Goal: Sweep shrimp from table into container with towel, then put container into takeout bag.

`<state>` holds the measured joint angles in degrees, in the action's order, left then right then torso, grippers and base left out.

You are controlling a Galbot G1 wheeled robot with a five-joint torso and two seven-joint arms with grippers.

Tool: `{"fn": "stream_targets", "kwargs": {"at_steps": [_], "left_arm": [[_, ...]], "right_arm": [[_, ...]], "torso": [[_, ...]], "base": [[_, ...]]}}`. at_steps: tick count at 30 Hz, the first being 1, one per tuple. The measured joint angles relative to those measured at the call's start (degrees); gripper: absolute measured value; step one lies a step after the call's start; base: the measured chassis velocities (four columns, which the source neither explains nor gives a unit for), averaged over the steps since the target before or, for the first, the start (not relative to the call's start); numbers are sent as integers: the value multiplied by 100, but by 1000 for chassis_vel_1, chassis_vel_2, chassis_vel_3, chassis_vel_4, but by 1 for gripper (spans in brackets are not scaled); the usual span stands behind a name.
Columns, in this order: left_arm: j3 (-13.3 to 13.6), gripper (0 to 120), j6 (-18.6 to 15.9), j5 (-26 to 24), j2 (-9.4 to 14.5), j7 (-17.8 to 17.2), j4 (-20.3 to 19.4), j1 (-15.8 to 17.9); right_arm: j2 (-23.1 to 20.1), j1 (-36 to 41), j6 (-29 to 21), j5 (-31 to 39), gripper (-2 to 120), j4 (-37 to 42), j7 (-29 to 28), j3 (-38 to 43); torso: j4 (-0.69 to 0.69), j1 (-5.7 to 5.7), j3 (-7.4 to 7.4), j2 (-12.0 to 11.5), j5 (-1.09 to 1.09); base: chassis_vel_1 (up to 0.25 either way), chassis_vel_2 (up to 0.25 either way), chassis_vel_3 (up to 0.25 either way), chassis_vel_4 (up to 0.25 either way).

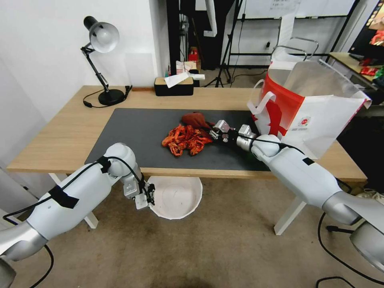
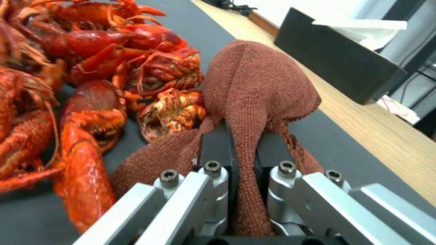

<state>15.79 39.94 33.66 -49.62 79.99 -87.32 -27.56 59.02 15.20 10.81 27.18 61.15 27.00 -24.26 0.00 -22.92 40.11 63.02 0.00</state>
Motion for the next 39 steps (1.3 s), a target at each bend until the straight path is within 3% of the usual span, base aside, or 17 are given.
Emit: {"fn": "stream_targets", "kwargs": {"at_steps": [18, 39], "left_arm": [[26, 0, 0, -80, 12, -3, -1, 19], [42, 0, -90, -182, -26, 65, -13, -9]], "right_arm": [[-288, 232, 21, 164, 3, 593, 273, -5], [-644, 722, -108, 208, 3, 1460, 157, 67]], "torso": [[0, 0, -1, 0, 0], [0, 0, -1, 0, -1]], "base": [[0, 0, 0, 0], [0, 0, 0, 0]]}}
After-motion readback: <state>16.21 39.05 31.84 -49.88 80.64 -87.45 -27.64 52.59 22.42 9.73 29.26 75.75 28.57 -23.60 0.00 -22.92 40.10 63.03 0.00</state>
